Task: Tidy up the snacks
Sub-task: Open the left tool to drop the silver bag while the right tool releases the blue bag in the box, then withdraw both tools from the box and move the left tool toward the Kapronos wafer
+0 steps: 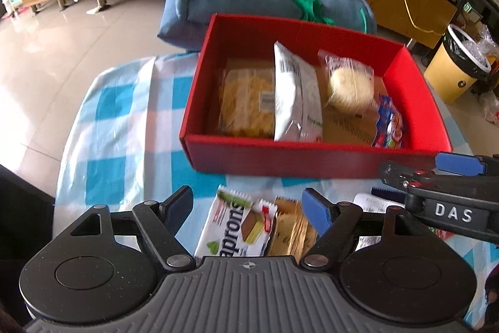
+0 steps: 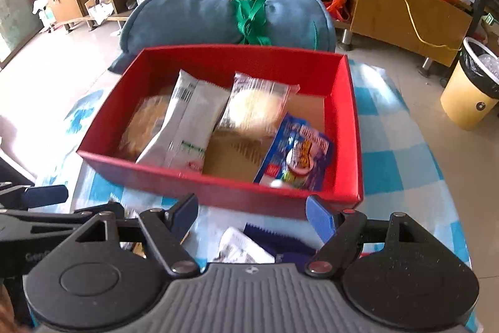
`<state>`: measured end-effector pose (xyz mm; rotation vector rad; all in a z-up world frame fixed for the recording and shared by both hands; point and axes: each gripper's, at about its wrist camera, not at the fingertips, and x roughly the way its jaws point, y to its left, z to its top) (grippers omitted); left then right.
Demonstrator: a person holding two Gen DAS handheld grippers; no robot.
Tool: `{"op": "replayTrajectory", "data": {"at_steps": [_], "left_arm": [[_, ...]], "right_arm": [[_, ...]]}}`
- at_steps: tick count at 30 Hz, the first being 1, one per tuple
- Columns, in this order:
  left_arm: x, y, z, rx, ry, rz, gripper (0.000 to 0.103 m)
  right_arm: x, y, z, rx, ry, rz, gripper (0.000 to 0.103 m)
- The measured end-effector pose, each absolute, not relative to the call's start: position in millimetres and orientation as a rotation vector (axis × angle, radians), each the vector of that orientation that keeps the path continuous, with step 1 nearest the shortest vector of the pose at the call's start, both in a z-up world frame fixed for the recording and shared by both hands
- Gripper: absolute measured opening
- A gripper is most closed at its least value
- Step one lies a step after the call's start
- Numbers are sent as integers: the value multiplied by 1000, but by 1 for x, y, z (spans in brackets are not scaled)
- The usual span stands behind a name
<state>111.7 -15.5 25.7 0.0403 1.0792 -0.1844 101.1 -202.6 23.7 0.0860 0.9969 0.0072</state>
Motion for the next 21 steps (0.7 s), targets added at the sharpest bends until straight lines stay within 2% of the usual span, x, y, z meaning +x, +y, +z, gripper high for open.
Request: {"op": "replayTrajectory", "data": {"at_steps": [19,21], "left_arm": [[113,-2,-25,66,1241,-176,83],[114,-1,-25,52,1248,-179,78]], "right_arm": [[89,-198,18,92,1035,36,71],[89,-199,17,97,1042,39,71]]}}
